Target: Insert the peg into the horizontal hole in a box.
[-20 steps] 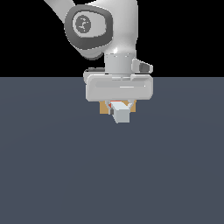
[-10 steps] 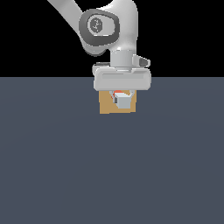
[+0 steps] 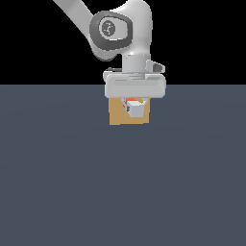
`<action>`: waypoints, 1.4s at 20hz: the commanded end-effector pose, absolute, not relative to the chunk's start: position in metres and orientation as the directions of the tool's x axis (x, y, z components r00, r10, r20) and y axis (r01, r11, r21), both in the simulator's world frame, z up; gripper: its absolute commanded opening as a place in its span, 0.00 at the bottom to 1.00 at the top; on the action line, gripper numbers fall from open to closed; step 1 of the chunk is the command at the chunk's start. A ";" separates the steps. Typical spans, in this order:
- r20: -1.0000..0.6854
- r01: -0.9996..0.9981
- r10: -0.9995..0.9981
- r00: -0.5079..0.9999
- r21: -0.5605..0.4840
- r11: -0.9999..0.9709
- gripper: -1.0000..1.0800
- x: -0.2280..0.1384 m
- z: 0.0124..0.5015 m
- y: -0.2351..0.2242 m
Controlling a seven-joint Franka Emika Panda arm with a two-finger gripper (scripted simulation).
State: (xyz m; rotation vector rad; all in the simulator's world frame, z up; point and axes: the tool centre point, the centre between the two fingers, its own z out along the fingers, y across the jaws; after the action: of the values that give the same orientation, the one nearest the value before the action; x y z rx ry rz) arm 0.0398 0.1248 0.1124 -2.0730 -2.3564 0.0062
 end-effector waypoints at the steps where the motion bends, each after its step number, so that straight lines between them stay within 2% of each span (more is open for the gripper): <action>1: 0.000 0.992 0.992 -0.127 -0.002 0.127 0.00 0.041 0.114 0.125; 14: 0.000 0.992 0.992 -0.127 -0.001 0.127 0.00 0.042 0.115 0.136; 28: 0.001 0.992 0.992 -0.126 0.002 0.126 0.00 0.030 0.117 0.228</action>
State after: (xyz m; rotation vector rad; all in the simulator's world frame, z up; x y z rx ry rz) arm 0.0294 0.2221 0.1147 -2.0721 -2.3591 0.0011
